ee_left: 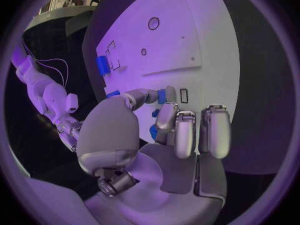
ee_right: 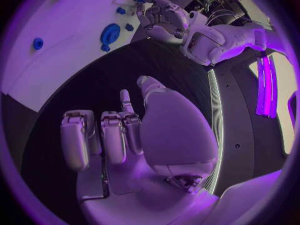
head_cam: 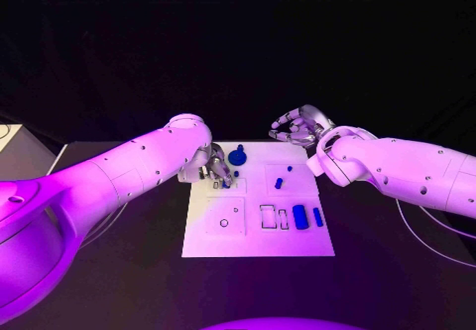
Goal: Assemble the parts on the task board
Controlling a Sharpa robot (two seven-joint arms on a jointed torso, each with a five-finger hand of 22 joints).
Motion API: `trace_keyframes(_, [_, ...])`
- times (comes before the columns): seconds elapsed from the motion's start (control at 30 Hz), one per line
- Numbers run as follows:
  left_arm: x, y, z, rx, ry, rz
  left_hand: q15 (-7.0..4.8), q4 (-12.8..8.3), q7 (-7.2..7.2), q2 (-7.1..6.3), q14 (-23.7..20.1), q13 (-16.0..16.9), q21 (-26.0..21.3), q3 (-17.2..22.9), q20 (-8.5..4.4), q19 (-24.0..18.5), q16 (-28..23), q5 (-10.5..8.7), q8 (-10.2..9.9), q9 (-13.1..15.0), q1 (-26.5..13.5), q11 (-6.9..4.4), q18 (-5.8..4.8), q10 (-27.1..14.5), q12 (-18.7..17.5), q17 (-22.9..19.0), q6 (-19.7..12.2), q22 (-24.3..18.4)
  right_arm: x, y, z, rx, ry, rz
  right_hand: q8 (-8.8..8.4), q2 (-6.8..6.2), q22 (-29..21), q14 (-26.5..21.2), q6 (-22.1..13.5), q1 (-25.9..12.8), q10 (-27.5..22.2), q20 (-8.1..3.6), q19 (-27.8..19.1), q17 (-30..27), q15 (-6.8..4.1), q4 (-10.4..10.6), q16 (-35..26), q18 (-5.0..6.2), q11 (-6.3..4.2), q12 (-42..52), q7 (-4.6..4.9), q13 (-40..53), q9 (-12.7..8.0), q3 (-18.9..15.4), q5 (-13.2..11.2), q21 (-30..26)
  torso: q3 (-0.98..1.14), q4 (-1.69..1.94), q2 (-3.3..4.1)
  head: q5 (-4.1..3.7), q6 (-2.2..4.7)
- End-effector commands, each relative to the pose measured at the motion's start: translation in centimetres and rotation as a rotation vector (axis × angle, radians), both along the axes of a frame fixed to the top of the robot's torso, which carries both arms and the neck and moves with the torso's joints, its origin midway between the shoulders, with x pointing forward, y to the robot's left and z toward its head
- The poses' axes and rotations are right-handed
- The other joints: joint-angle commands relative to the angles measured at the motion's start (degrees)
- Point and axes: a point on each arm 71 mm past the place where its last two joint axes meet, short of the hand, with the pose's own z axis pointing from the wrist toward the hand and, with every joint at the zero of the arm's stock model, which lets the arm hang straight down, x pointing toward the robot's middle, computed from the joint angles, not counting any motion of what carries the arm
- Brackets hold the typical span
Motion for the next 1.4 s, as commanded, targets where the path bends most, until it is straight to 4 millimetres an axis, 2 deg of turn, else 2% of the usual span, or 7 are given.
trace_keyframes(0.03, [-0.32, -0.54, -0.56, -0.012, 0.013, -0.001, 0.14, -9.56, -1.42, 1.2, 5.75, -0.12, 0.16, 9.07, 0.15, 0.28, 0.25, -0.33, 0.04, 0.35, -0.32, 0.01, -0.8, 0.44, 0.23, 15.09, 1.91, 4.24, -0.07, 0.23, 0.03, -0.007, -0.007, 0.019, -0.33, -0.13, 12.26, 5.16, -0.49, -0.45, 5.59, 0.23, 4.2, 11.58, 0.19, 0.07, -0.17, 0.25, 0.28, 0.05, 0.0, 14.6, 0.1, 0.42, 0.01, -0.26, 0.0, 0.03, 0.0, -0.07, 0.04])
trace_keyframes(0.33, [-0.34, -0.74, -0.61, -0.022, 0.01, 0.006, -0.07, -7.19, -1.95, 2.08, 5.75, 0.36, 0.04, 3.8, 0.08, 0.46, 0.25, -1.88, 0.18, 1.93, -2.25, -0.35, -0.87, 1.01, 0.54, 15.09, 1.88, 4.44, -0.11, 0.29, 0.05, -0.009, -0.008, 0.023, -0.33, -0.13, 12.26, 5.16, -0.49, -0.45, 5.59, 0.23, 4.2, 11.58, 0.19, 0.07, -0.17, 0.25, 0.28, 0.05, 0.0, 14.6, 0.1, 0.42, 0.01, -0.26, -0.02, 0.06, -0.03, -0.2, -0.04])
trace_keyframes(0.93, [-0.23, -0.69, -0.58, -0.032, -0.006, 0.021, -0.4, -5.21, -2.48, 1.88, 5.75, 0.77, -0.01, -0.73, -0.19, 0.68, 0.25, -3.57, -0.16, 2.64, -3.13, -0.73, -0.92, 1.26, 0.73, 15.09, 2.12, 4.62, -0.14, 0.25, 0.08, -0.013, -0.013, 0.024, -0.33, -0.14, 12.25, 5.15, -0.5, -0.46, 5.58, 0.23, 4.19, 11.56, 0.19, 0.06, -0.17, 0.26, 0.28, 0.03, 0.0, 14.59, 0.11, 0.44, 0.04, -0.28, -0.03, 0.05, -0.03, -0.31, -0.05])
trace_keyframes(1.0, [-0.21, -0.64, -0.57, -0.032, -0.007, 0.023, -0.46, -4.03, -2.65, 1.55, 5.75, 0.76, -0.09, -2.92, -0.28, 0.67, 0.25, -7.96, -0.55, 2.7, -3.61, -0.84, -0.92, 1.18, 0.68, 15.09, 2.26, 4.56, -0.14, 0.23, 0.08, -0.014, -0.013, 0.024, -0.35, -0.21, 12.18, 5.12, -0.55, -0.48, 5.52, 0.23, 4.15, 11.42, 0.19, 0.04, -0.23, 0.28, 0.29, -0.05, 0.01, 14.52, 0.15, 0.55, 0.21, -0.4, -0.04, 0.03, -0.04, -0.31, -0.04])
trace_keyframes(1.13, [-0.19, -0.56, -0.56, -0.033, -0.01, 0.026, -0.55, -2.54, -2.72, 0.88, 5.75, 0.73, -0.15, -5.2, -0.36, 0.72, 0.25, -10.31, -1.15, 2.6, -3.98, -0.88, -0.92, 1.06, 0.62, 15.09, 2.58, 4.57, -0.14, 0.18, 0.08, -0.014, -0.014, 0.023, -0.39, -0.33, 12.03, 5.09, -0.63, -0.38, 5.4, 0.23, 4.05, 11.29, 0.19, -0.06, -0.28, 0.34, 0.3, -0.22, 0.02, 14.41, 0.19, 0.71, 0.48, -0.64, -0.04, 0.04, -0.06, -0.34, -0.04])
trace_keyframes(1.3, [-0.16, -0.39, -0.55, -0.034, -0.015, 0.029, -0.57, -0.41, -2.75, 0.36, 5.75, 0.81, -0.23, -8.04, -0.4, 0.74, 0.25, -15.72, -1.97, 2.45, -3.86, -0.9, -0.92, 0.99, 0.63, 15.09, 3.13, 4.54, -0.14, 0.07, 0.09, -0.014, -0.015, 0.021, -0.39, -0.33, 12.03, 5.09, -0.63, -0.38, 5.4, 0.23, 4.05, 11.29, 0.19, -0.06, -0.28, 0.34, 0.3, -0.22, 0.02, 14.41, 0.19, 0.71, 0.48, -0.64, -0.04, 0.01, -0.07, -0.41, 0.03])
trace_keyframes(1.4, [-0.15, -0.31, -0.55, -0.035, -0.017, 0.031, -0.56, 0.19, -2.73, 0.21, 5.75, 0.75, -0.26, -8.64, -0.41, 0.74, 0.25, -16.71, -2.17, 2.43, -3.72, -0.88, -0.91, 0.94, 0.58, 15.09, 3.28, 4.52, -0.13, 0.04, 0.09, -0.015, -0.015, 0.02, -0.39, -0.33, 12.03, 5.09, -0.63, -0.38, 5.4, 0.23, 4.05, 11.29, 0.19, -0.06, -0.28, 0.34, 0.3, -0.22, 0.02, 14.41, 0.19, 0.71, 0.48, -0.64, -0.05, 0.0, -0.07, -0.44, 0.07])
